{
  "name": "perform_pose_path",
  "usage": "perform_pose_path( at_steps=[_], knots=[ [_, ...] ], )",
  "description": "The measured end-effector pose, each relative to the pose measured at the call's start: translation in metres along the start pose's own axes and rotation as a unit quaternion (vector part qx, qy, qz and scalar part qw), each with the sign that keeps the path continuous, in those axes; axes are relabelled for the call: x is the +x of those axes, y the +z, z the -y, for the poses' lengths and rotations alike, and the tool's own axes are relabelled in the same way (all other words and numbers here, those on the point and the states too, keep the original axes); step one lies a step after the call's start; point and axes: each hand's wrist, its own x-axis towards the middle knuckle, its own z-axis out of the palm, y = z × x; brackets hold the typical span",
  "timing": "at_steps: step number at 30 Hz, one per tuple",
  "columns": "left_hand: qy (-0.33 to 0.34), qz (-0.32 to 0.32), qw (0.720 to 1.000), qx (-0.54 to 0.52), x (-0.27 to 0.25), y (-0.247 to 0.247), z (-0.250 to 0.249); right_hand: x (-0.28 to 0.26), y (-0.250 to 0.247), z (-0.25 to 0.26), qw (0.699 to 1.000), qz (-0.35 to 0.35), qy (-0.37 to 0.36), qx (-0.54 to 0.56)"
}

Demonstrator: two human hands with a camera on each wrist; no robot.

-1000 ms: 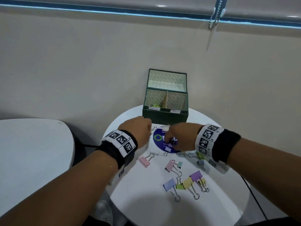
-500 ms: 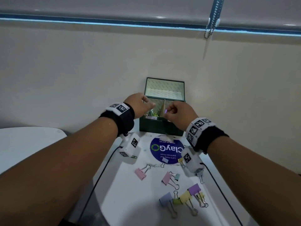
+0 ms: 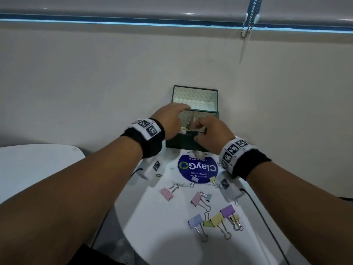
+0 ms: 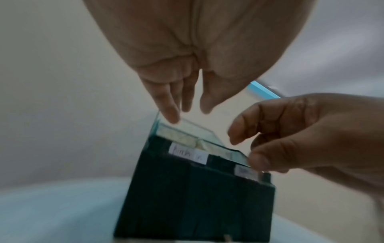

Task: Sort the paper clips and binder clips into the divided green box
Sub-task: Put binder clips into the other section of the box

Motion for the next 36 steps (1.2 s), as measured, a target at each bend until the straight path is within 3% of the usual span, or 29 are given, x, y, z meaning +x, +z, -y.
perform_pose_path(
  at_steps=[2, 5, 7, 11, 15, 21, 25, 29, 34, 36],
  knots=[
    [0.080, 0.011, 0.995, 0.050, -0.024, -0.004, -0.001, -0.021, -0.011, -0.006, 0.995, 0.084, -0.031, -0.049],
    [0.103, 0.184, 0.966, 0.149, -0.059, -0.003, 0.006, -0.045, -0.015, -0.008, 0.968, 0.216, -0.055, -0.117],
    [0.089, 0.257, 0.941, 0.199, -0.073, 0.003, 0.015, -0.055, -0.009, -0.002, 0.950, 0.262, -0.066, -0.160],
    [0.077, 0.270, 0.930, 0.238, -0.084, 0.020, 0.026, -0.059, 0.010, 0.010, 0.925, 0.296, -0.083, -0.224],
    [0.072, 0.252, 0.932, 0.251, -0.087, 0.029, 0.032, -0.067, 0.020, 0.004, 0.927, 0.284, -0.069, -0.235],
    [0.032, 0.248, 0.941, 0.229, -0.082, 0.032, 0.029, -0.074, -0.005, -0.016, 0.959, 0.228, -0.041, -0.161],
    [0.003, 0.280, 0.926, 0.252, -0.075, 0.039, 0.021, -0.077, -0.034, -0.051, 0.991, 0.117, 0.024, -0.055],
    [-0.014, 0.299, 0.921, 0.248, -0.069, 0.041, 0.013, -0.085, -0.039, -0.084, 0.990, 0.093, 0.096, -0.035],
    [-0.015, 0.315, 0.919, 0.235, -0.069, 0.043, 0.014, -0.081, -0.029, -0.098, 0.989, 0.082, 0.110, -0.060],
    [0.004, 0.298, 0.930, 0.213, -0.064, 0.039, 0.009, -0.076, -0.024, -0.097, 0.989, 0.077, 0.111, -0.064]
  ],
)
